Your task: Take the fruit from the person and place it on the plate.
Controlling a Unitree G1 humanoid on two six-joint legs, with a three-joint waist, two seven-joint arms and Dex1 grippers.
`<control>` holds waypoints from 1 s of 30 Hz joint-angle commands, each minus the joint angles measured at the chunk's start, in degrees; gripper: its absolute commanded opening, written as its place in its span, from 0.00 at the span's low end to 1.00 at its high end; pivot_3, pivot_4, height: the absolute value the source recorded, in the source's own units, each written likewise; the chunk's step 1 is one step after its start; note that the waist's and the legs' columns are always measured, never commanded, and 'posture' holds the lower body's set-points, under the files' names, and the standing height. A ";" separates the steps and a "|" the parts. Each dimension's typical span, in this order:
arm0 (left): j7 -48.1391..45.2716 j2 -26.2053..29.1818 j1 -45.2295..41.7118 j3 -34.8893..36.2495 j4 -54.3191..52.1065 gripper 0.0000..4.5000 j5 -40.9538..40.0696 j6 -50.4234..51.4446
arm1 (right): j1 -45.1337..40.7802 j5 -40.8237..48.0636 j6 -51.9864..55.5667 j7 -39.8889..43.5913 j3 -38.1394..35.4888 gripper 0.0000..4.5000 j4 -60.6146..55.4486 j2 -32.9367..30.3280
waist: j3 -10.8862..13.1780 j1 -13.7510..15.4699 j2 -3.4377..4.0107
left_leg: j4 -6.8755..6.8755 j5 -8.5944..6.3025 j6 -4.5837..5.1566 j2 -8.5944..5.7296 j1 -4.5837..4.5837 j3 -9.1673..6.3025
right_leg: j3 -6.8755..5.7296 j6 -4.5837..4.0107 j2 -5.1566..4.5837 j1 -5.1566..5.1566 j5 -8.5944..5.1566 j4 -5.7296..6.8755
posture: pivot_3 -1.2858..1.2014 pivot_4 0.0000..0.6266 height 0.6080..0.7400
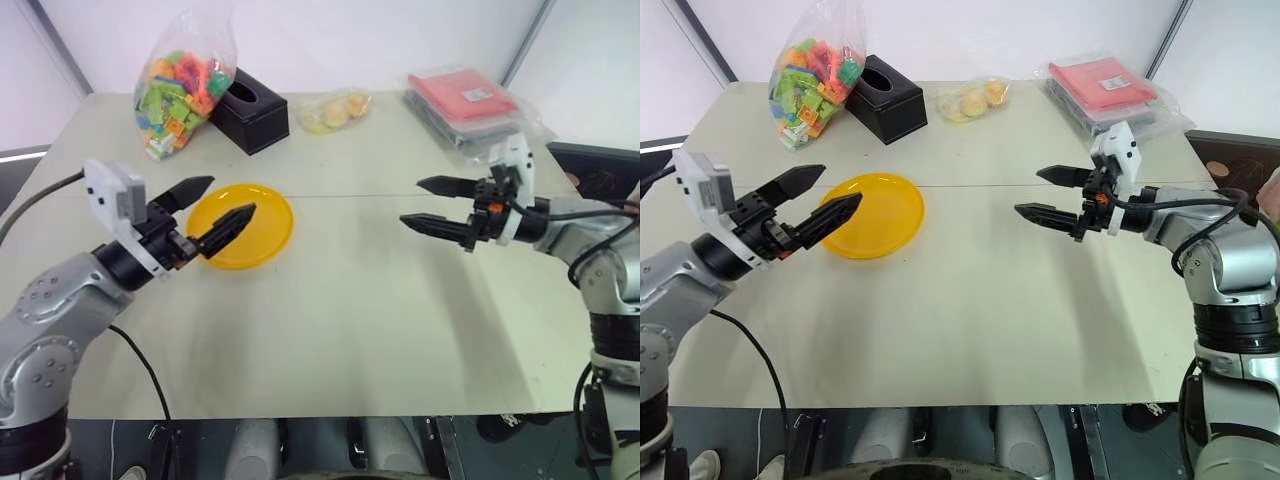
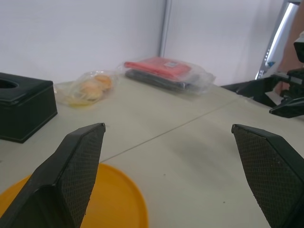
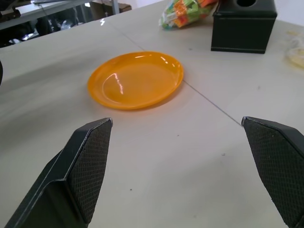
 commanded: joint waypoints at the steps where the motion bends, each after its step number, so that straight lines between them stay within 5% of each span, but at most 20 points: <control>1: -0.41 0.94 -0.06 1.81 -0.86 1.00 0.33 -1.01 | 0.56 1.24 0.01 -0.49 -2.72 0.99 -2.67 -0.92 | 0.00 0.01 -0.01 | 0.00 0.00 0.00 0.00 0.00 0.00 | 0.00 0.00 0.00 0.00 0.00 0.00 | 0.52 0.24 0.93; 30: 1.35 1.24 0.96 2.65 -1.82 1.00 1.00 -1.24 | 0.69 1.01 -0.49 -1.22 -2.71 0.99 -2.34 0.97 | 0.01 0.01 -0.01 | 0.01 0.00 0.00 0.00 0.00 -0.03 | -0.01 0.00 0.00 0.01 0.00 0.00 | 0.52 0.24 0.93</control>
